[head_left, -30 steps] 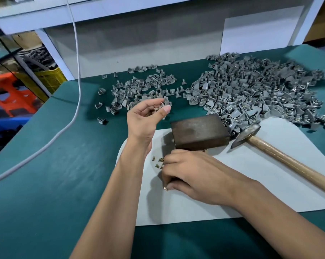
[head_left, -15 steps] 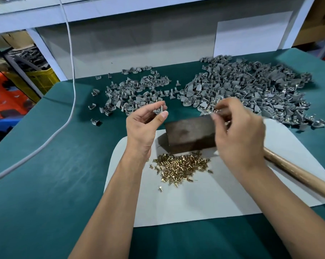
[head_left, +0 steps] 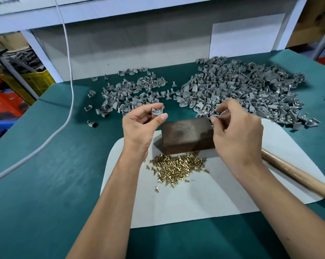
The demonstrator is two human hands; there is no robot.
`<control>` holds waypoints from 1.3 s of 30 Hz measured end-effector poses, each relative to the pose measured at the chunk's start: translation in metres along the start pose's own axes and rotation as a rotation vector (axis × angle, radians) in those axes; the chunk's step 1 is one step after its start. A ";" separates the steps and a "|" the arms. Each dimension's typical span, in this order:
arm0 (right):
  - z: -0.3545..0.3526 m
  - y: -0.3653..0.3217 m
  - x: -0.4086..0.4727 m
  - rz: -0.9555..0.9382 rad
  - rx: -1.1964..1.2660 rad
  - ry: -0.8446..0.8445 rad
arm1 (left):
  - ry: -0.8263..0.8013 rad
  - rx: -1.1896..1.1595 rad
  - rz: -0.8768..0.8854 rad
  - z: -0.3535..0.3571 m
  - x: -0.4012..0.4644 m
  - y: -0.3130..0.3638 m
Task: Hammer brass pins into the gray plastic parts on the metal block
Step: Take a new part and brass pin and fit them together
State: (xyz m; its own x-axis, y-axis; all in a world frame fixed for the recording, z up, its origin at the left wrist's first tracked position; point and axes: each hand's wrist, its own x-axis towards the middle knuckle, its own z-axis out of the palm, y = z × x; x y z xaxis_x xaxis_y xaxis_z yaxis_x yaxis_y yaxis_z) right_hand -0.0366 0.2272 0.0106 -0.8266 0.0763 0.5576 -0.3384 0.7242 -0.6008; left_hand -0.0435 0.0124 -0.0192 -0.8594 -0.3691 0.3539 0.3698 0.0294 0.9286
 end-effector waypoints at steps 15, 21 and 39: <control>0.008 0.002 0.001 -0.197 0.316 -0.108 | -0.273 0.332 0.113 0.022 -0.013 0.017; 0.008 0.002 0.003 -0.190 0.307 -0.137 | -0.325 0.335 0.124 0.027 -0.017 0.017; 0.006 -0.003 0.001 -0.233 0.271 -0.175 | -0.283 0.274 0.083 0.038 -0.022 0.018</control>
State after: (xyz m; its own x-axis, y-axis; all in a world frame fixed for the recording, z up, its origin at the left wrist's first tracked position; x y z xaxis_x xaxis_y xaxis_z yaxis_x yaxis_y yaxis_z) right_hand -0.0390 0.2212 0.0099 -0.7700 -0.2032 0.6048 -0.6128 0.4995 -0.6124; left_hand -0.0310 0.0562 -0.0059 -0.9079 -0.0860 0.4102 0.3670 0.3095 0.8772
